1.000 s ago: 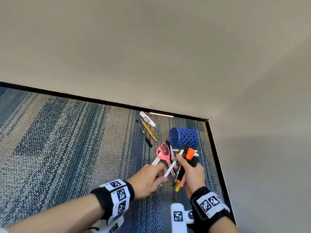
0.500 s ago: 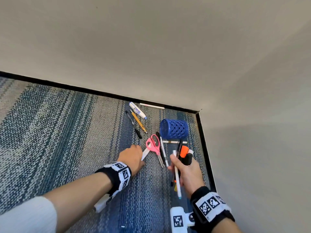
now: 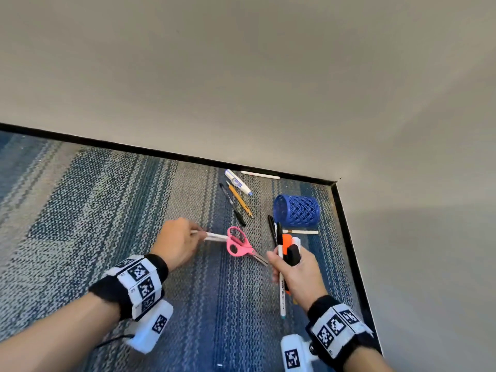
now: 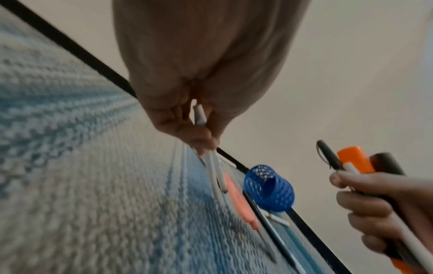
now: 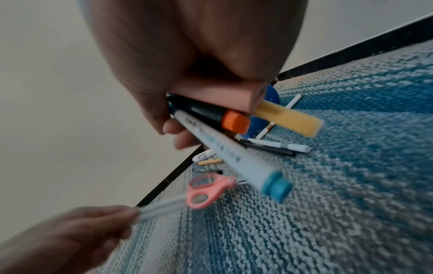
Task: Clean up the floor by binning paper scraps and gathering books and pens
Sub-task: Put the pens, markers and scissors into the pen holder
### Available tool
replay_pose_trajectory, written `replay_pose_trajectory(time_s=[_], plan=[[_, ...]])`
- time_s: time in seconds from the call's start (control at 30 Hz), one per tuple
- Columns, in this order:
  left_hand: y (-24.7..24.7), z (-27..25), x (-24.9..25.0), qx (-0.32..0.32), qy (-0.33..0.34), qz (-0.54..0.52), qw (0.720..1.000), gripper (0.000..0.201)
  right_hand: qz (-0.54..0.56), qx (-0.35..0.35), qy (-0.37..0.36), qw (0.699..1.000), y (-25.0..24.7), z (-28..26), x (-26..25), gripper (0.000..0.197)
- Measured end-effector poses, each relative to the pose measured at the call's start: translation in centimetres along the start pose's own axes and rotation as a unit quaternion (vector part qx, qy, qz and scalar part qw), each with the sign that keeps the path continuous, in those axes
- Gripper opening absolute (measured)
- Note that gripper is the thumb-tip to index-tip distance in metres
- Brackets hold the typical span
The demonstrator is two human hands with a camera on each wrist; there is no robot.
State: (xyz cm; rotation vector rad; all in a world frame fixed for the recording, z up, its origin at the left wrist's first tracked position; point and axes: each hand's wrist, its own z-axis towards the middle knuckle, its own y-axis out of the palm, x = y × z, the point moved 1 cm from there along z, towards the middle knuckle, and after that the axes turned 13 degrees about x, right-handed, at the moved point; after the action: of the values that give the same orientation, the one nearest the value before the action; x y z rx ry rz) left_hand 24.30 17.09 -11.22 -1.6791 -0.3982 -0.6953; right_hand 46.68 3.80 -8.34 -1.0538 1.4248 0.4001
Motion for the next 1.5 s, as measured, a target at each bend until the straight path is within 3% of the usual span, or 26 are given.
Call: replay_pose_trajectory(time_s=[0.1, 0.17, 0.27, 0.43, 0.5, 0.57, 0.7, 0.77, 0.87, 0.97, 1.1, 1.2, 1.33, 1.5], plan=[[-3.4, 0.1, 0.7, 0.15, 0.017, -0.04, 0.988, 0.027, 0.006, 0.018, -0.018, 1.0, 0.8, 0.3, -0.7, 0.013], [-5.0, 0.1, 1.9, 0.182, 0.03, -0.083, 0.979, 0.032, 0.008, 0.029, -0.035, 0.999, 1.1, 0.4, -1.7, 0.014], [-6.0, 0.1, 3.1, 0.128, 0.015, -0.202, 0.971, 0.034, 0.003, 0.039, -0.074, 0.996, 1.0, 1.2, -3.8, 0.013], [-6.0, -1.3, 5.5, -0.026, 0.032, -0.309, 0.95, 0.025, -0.024, 0.01, -0.176, 0.984, 0.8, 2.2, -8.6, 0.008], [-5.8, -1.8, 6.6, -0.078, 0.05, -0.316, 0.944, 0.023, -0.025, -0.056, -0.173, 0.983, 1.3, 1.9, -10.0, 0.002], [-5.7, -1.9, 7.2, -0.107, 0.061, -0.315, 0.941, 0.023, -0.053, -0.14, -0.169, 0.974, 1.9, 1.1, -10.8, 0.01], [-5.6, -1.8, 7.1, -0.136, 0.052, -0.335, 0.931, 0.017, 0.025, -0.183, -0.084, 0.979, 2.4, -0.2, -10.3, 0.032], [-5.5, -1.7, 6.7, -0.153, 0.014, -0.39, 0.908, 0.014, 0.026, -0.171, -0.058, 0.983, 2.0, -0.1, -9.9, 0.037], [-5.6, -1.4, 5.7, -0.153, -0.029, -0.451, 0.879, 0.012, 0.011, -0.098, -0.035, 0.994, 0.7, 0.6, -9.1, 0.029], [-5.4, -0.9, 4.8, -0.105, -0.063, -0.481, 0.868, 0.012, 0.07, 0.014, -0.004, 0.997, -0.6, 1.4, -8.5, 0.013], [-4.7, -0.5, 4.1, -0.04, -0.109, -0.506, 0.855, 0.011, 0.164, 0.148, 0.047, 0.974, -2.3, 2.2, -7.5, 0.01], [-4.3, -1.0, 4.8, -0.023, -0.121, -0.531, 0.839, 0.008, 0.21, 0.15, 0.095, 0.961, -2.3, 1.7, -6.7, 0.014], [-3.1, -2.2, 6.7, -0.064, -0.118, -0.541, 0.83, 0.009, 0.309, 0.111, 0.148, 0.933, -1.1, 0.9, -6.4, 0.023], [-0.9, -3.3, 8.1, -0.133, -0.083, -0.492, 0.856, 0.019, 0.326, 0.132, 0.168, 0.921, -0.3, 1.1, -6.0, 0.034]])
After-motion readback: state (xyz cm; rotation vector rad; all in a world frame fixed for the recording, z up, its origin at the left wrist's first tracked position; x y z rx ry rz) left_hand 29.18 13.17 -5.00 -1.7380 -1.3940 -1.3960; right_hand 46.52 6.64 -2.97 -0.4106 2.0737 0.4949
